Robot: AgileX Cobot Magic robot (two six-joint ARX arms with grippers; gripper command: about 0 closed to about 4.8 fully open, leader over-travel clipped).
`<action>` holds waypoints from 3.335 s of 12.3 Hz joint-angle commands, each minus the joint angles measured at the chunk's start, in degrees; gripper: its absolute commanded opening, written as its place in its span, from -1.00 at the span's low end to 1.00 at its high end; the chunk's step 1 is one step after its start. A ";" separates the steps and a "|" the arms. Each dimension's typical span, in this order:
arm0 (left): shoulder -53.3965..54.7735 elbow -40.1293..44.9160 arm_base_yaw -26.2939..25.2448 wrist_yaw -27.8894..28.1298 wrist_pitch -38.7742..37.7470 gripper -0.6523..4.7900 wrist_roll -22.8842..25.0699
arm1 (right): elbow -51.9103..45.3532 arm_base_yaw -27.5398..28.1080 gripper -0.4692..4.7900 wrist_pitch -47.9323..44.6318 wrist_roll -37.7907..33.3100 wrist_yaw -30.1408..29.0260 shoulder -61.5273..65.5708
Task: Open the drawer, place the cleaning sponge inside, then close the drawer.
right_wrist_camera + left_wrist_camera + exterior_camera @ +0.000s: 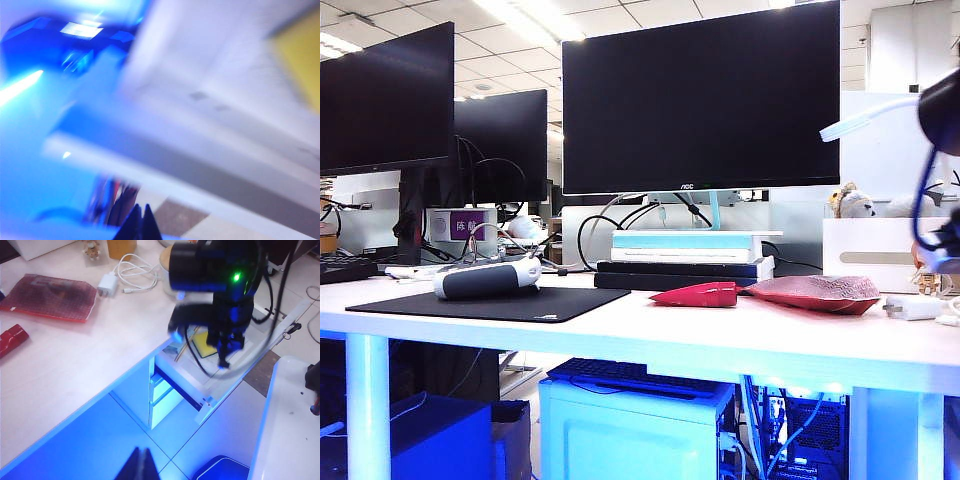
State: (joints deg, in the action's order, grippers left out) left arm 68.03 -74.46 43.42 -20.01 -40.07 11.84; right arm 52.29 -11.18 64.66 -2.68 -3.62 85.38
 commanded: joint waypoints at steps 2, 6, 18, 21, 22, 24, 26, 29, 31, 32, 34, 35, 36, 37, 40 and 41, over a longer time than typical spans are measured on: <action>-0.11 -0.24 0.02 -0.15 0.42 -0.78 0.15 | 0.02 -5.11 -0.83 0.96 8.00 -9.57 0.44; -0.11 -0.24 0.02 -0.17 0.68 -0.78 0.13 | -0.04 -7.50 -0.83 3.41 15.52 -12.83 4.70; -0.11 -0.24 0.02 -0.15 0.76 -0.78 0.13 | -4.39 -13.90 -0.83 -8.41 15.98 2.67 11.26; -0.11 -0.24 0.02 -0.15 0.76 -0.78 0.13 | -4.39 -13.90 -0.83 -11.04 15.54 5.97 11.30; -0.11 -0.24 0.02 -0.15 0.76 -0.78 0.13 | -4.39 -13.90 -0.83 -11.91 15.52 7.28 11.32; -0.11 -0.24 0.02 -0.15 0.74 -0.78 0.11 | -4.39 -13.90 -0.83 -15.56 14.69 11.63 11.34; -0.11 -0.24 0.02 -0.15 0.74 -0.78 0.13 | -4.39 -13.90 -0.83 -17.86 14.69 11.69 11.39; -0.11 -0.24 0.02 -0.15 0.74 -0.78 0.11 | -4.39 -13.88 -0.83 -21.59 14.67 17.03 11.43; -0.11 -0.24 0.02 -0.17 0.50 -0.78 0.11 | -4.39 -13.86 -0.83 -24.87 14.67 19.65 11.47; -0.11 -0.24 0.02 -0.17 0.11 -0.78 0.11 | -4.39 -13.86 -0.83 -26.27 14.67 21.07 11.47; -0.13 -0.26 0.02 -0.20 -0.50 -0.78 0.11 | -4.39 -13.60 -0.83 -29.75 14.71 23.17 12.55; -0.11 -0.26 0.02 -0.17 -1.05 -0.78 0.11 | -4.42 -13.60 -0.83 -30.42 14.71 23.43 13.94; -0.11 -0.26 0.02 -0.17 -1.38 -0.78 0.11 | -4.42 -13.60 -0.83 -30.69 14.71 23.78 14.80; -0.11 -0.24 0.02 -0.17 -1.64 -0.78 0.11 | -4.42 -13.60 -0.83 -31.43 14.71 26.08 16.39; -0.13 -0.24 0.02 -0.20 -1.68 -0.78 0.09 | -4.37 -13.57 -0.83 -36.46 14.67 36.33 18.82; -0.13 -0.26 0.02 -0.20 -1.66 -0.78 -0.07 | -4.37 -13.57 -0.82 -37.64 14.69 38.64 18.82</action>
State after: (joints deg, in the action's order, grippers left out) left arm 68.03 -74.46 43.42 -19.99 -42.24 11.81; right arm 47.75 -25.26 30.26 12.60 31.03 103.77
